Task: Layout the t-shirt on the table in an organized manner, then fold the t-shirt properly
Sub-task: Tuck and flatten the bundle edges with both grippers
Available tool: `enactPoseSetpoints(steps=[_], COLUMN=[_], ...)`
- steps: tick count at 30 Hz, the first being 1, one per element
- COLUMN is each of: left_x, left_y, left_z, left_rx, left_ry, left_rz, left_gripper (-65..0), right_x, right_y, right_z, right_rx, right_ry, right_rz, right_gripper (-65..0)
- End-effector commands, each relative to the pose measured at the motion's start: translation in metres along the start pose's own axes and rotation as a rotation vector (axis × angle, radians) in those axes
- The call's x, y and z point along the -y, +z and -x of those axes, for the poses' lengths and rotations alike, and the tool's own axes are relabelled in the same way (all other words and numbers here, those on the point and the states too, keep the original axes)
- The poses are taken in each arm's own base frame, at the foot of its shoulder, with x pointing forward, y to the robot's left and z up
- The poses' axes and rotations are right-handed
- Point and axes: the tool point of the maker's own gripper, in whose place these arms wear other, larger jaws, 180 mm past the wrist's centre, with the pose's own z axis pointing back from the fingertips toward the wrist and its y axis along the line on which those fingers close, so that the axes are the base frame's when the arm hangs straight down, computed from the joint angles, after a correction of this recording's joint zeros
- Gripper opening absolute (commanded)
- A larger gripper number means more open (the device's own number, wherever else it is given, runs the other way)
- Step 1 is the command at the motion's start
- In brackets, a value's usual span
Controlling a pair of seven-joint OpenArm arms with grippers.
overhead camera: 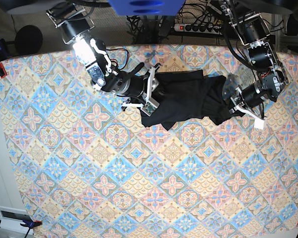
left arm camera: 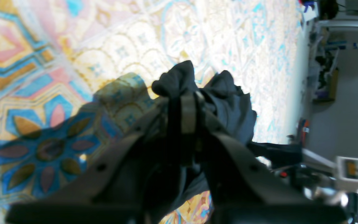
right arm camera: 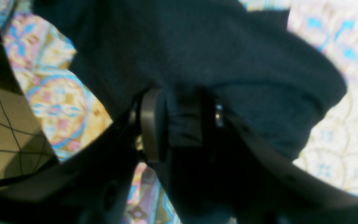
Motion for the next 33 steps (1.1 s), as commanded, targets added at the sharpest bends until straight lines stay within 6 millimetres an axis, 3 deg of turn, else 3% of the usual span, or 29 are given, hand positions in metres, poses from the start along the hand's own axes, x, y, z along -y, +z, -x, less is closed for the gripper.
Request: enactPoseSetpoints(steps=[1,5,9,12,19,29,33], left_x=[0.011,0.022,0.023,0.022,0.011,0.015,0.032], left_y=[0.002,-0.009,-0.009,0.0,0.027,0.018,-0.004], left_z=[-0.011,0.003,0.004,-0.006,-0.034,-0.022,-0.005], left_rx=[0.025,-0.019,-0.018,0.019,0.14,0.128,0.059], left_ry=[-0.027,-0.024,-0.023,-0.037,-0.02,0.01,-0.01], left_rz=[0.029,0.063,0.066,0.055,0.029,0.052,0.089], left_gripper=[-58.8,-56.9,-54.4,-49.6,-36.6,-35.1,-35.1], right_x=[0.0,0.001,0.016,0.03,0.042,0.037,0.032], right_y=[0.001,0.004,0.008,0.014,0.013,0.017,0.016], right_z=[-0.013,-0.013,-0.01,0.002,0.03,0.047,0.056], right_rx=[0.045,0.046,0.042,0.013,-0.077,-0.1,-0.116], right_ry=[0.005,0.007,-0.02,-0.024,-0.054,-0.095,-0.112], right_rz=[-0.007,-0.003,0.034,0.064,0.08,0.081,0.074], right_gripper=[-48.4,-52.2,-52.9,-53.0,-53.1,-53.1,-53.1])
